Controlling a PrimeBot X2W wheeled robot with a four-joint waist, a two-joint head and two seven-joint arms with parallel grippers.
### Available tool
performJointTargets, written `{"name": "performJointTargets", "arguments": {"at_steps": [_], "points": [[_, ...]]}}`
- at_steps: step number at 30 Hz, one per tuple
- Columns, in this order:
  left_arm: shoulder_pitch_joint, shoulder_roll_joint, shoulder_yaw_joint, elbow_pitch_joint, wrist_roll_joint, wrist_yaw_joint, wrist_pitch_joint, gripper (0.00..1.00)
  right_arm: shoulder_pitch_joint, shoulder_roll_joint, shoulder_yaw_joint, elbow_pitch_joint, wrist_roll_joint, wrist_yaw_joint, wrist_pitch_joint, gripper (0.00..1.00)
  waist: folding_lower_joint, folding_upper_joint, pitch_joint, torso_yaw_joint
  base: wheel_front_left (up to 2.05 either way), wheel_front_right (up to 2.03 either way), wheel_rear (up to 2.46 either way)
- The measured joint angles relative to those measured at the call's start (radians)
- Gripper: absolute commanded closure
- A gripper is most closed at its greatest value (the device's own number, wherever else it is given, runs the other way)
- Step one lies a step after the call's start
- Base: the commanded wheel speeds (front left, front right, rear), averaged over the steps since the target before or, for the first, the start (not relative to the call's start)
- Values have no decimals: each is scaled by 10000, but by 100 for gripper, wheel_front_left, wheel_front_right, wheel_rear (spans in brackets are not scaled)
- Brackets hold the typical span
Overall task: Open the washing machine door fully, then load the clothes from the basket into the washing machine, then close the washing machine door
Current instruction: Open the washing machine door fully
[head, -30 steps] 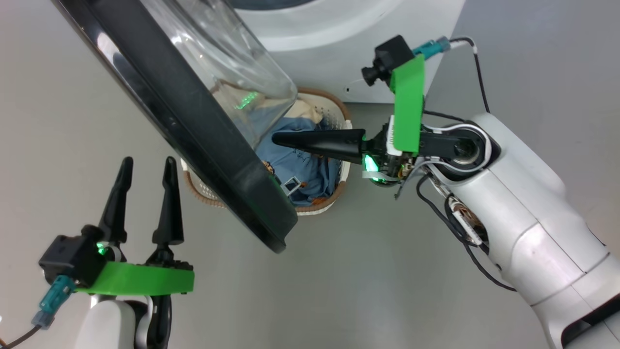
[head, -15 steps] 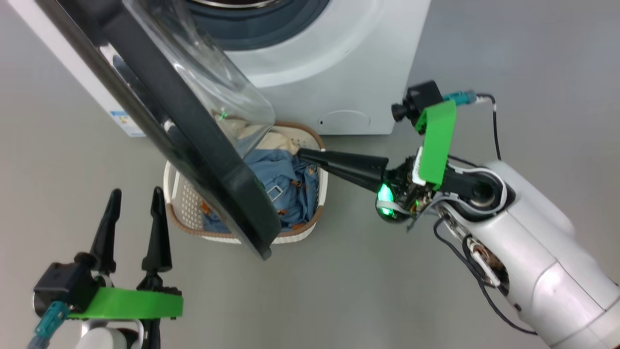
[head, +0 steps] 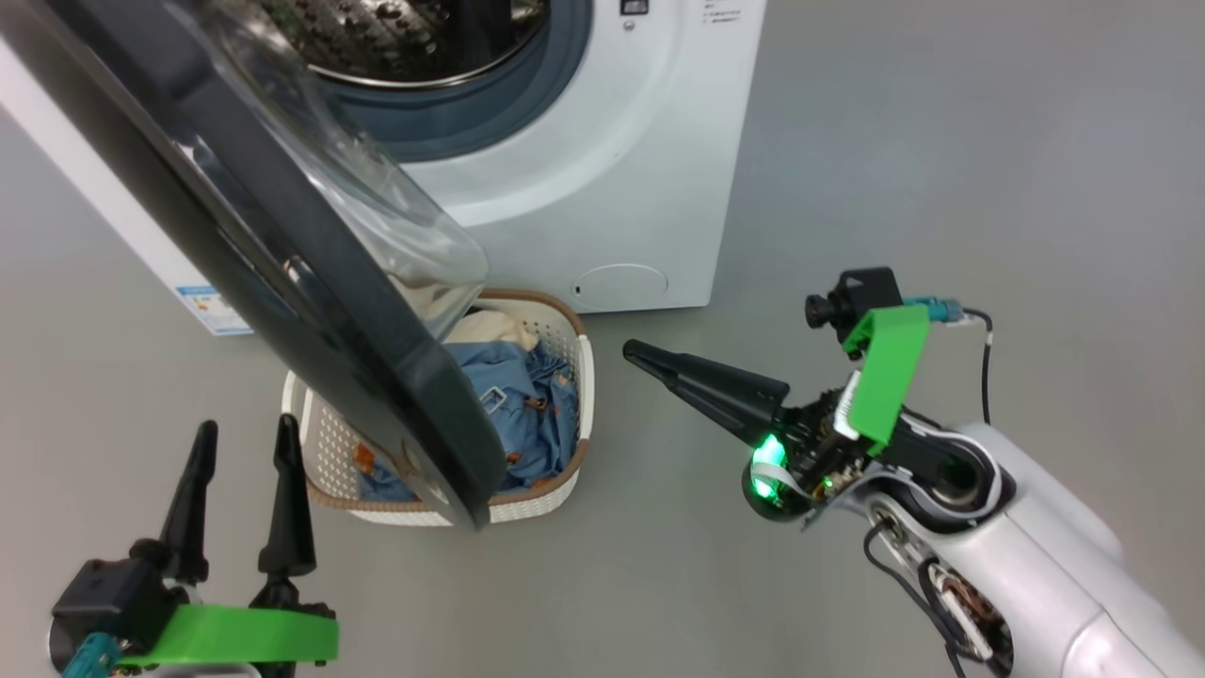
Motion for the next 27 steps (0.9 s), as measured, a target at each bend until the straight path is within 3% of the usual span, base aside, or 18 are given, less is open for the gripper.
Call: {"name": "performJointTargets", "arguments": {"at_steps": [6,7,8,9,19,24,27], "points": [[211,2,150,-38,0,0,0,0,796,2,-320,-499,-12,0,-261,100,0,0,-185,-267,0,0,0],[213,4,155,-40,0,0,0,0,890,8,-424,-512,-38,0,-366,85,0,0,-209,-300,0,0,0],[214,4,161,-40,-4,0,0,0,968,10,-529,-512,-96,0,-516,52,0,0,-235,-329,0,0,0],[214,4,161,-42,-48,0,0,0,1017,10,-598,-508,-151,0,-644,0,0,0,-262,-356,0,0,0],[236,4,153,-56,-261,2,0,0,1469,286,-1935,-378,-2238,0,-2964,0,1,0,-428,-432,0,0,0],[245,4,182,-63,-368,10,0,0,1614,477,-2506,-107,-4276,0,-4895,0,1,0,-410,-463,0,0,0],[256,4,184,-63,-374,10,0,0,1613,491,-2508,-10,-5039,0,-5520,0,1,0,-410,-467,0,0,0]]}}
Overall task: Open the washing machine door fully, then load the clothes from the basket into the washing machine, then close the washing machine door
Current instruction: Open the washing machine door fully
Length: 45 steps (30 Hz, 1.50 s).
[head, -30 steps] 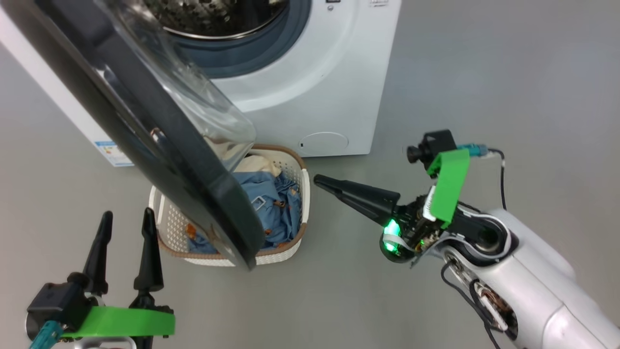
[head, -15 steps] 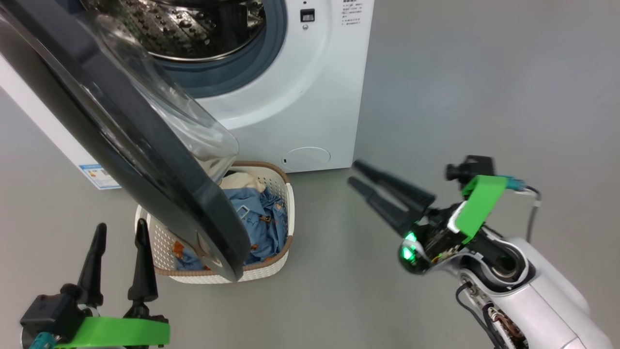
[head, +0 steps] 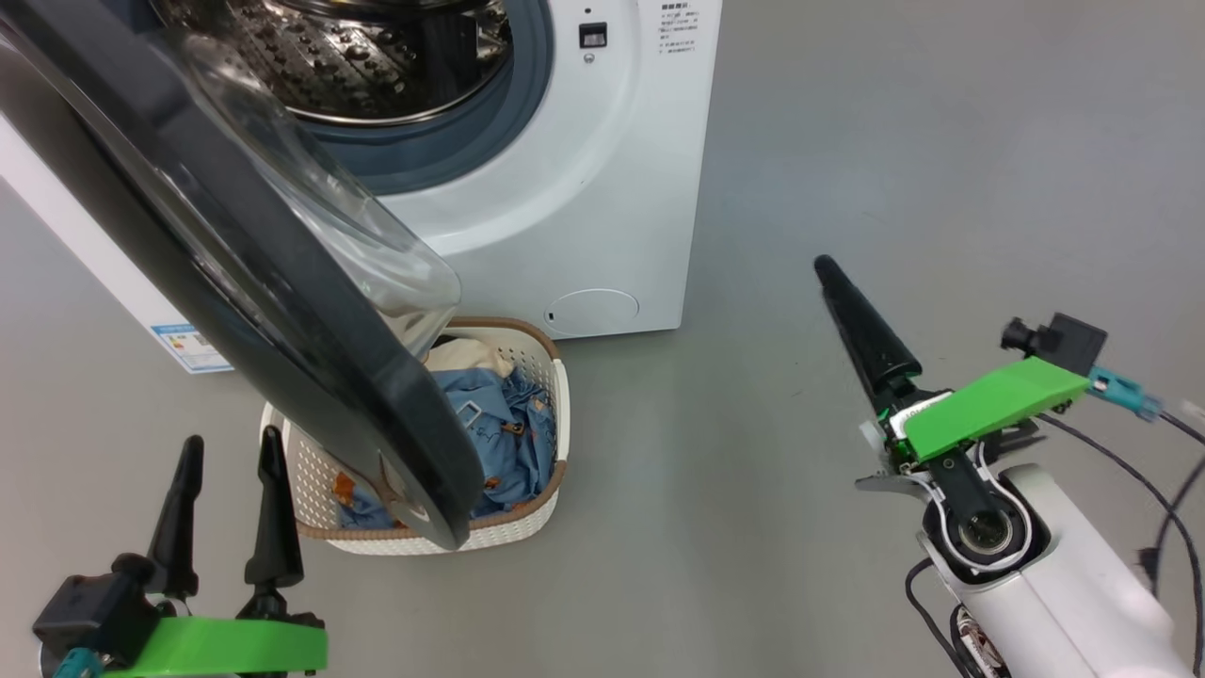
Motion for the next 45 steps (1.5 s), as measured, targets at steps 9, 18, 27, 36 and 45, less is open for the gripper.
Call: {"name": "performJointTargets", "arguments": {"at_steps": [9,18,27,36,45], "points": [[12,2,38,0,-2,0,0,0,-38,-198,115,1009,-2734,0,-2314,0,0,0,-56,-87,0,0,0],[209,6,36,-10,-2,21,0,0,68,134,-1298,1191,-6775,2,-2585,0,0,0,-137,-216,0,0,0],[214,4,38,-92,0,36,0,0,1795,1279,-3124,10,-10504,2,-2587,0,0,0,-168,-283,0,0,0],[382,8,61,-132,19,111,0,0,2866,1588,-3595,-807,-13077,4,-2587,0,0,0,-239,-373,0,0,0],[720,10,36,-136,203,111,0,0,3997,1898,-4289,-1361,-14151,4,-2585,0,0,0,-438,-367,0,0,0]]}}
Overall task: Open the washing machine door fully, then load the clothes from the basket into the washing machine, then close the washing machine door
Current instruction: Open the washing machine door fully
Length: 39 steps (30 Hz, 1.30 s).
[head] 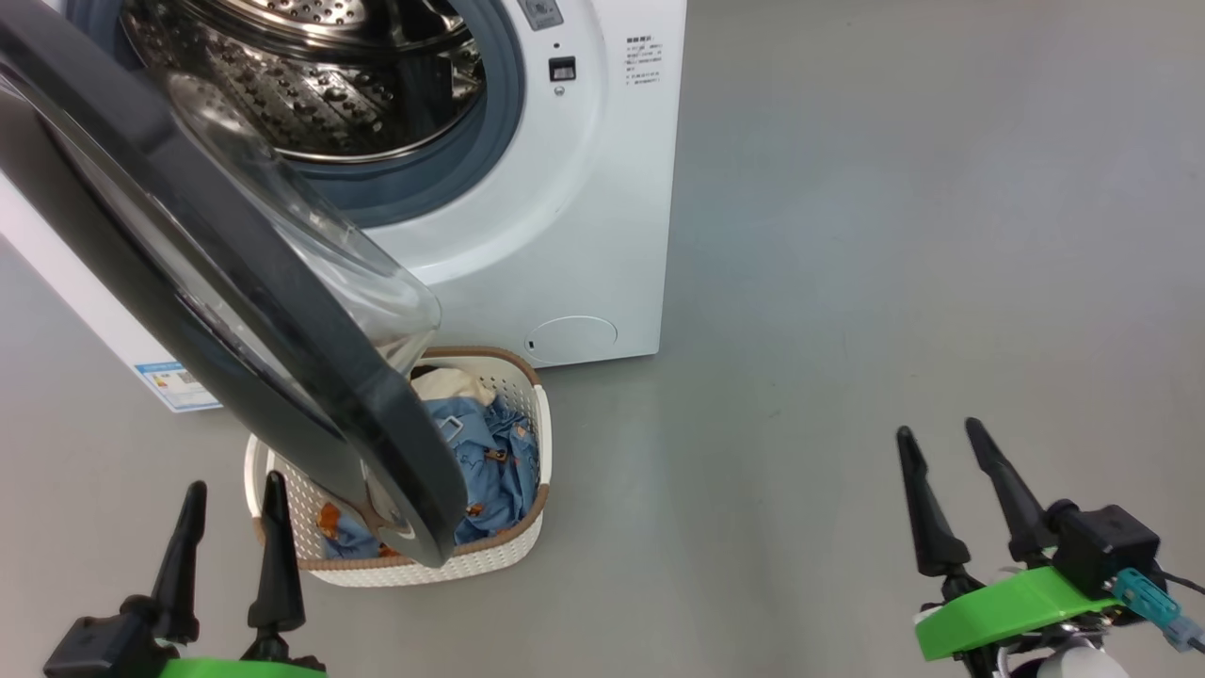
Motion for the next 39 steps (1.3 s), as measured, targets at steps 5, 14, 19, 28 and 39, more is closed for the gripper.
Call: {"name": "performJointTargets", "arguments": {"at_steps": [5,14,19,28,39], "points": [[53,0,-15,0,-2,13,0,0,86,17,-182,-38,-29,0,-2,0,0,0,-68,-4,0,0,0],[300,4,-52,10,188,155,0,0,104,21,-180,17,-261,0,-2,0,0,0,-243,31,0,0,0],[320,6,-121,13,280,155,0,0,124,21,-215,155,-259,0,-2,0,0,0,-319,69,0,0,0],[483,10,-219,236,360,155,0,0,276,25,-240,360,-295,0,0,0,0,0,-374,85,0,0,0],[483,12,-278,589,543,157,0,0,276,29,-378,635,-466,0,0,0,0,0,-463,84,0,0,0]]}}
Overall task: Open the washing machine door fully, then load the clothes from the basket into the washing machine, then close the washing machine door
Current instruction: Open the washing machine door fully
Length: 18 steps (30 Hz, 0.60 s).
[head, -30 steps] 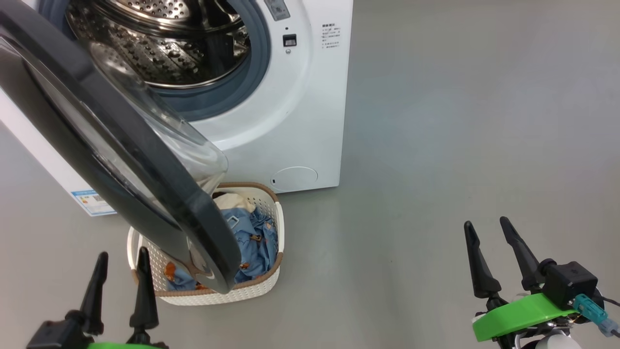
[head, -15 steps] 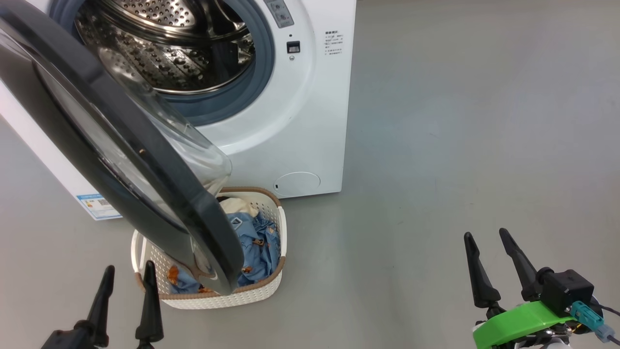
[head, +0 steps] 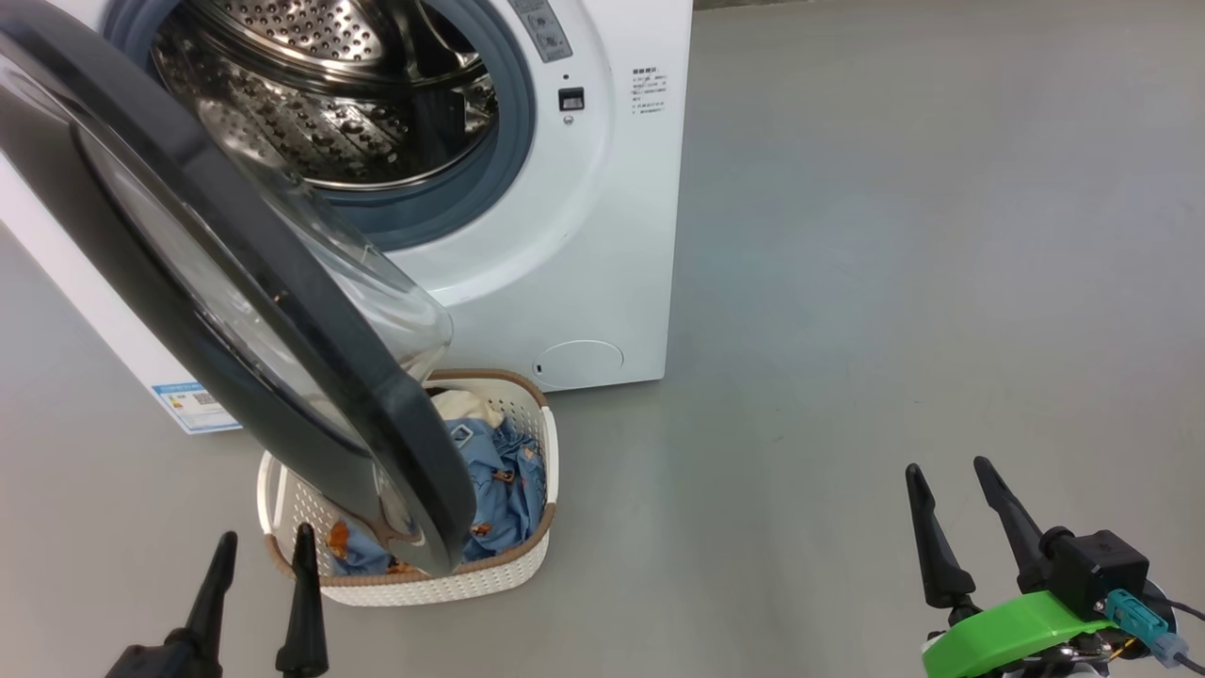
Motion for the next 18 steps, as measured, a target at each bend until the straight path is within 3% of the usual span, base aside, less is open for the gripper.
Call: {"name": "performJointTargets", "arguments": {"at_steps": [18], "points": [[-3,2,-56,389,174,46,0,0,0,4,4,132,-65,0,0,0,0,0,-33,120,0,0,0]]}}
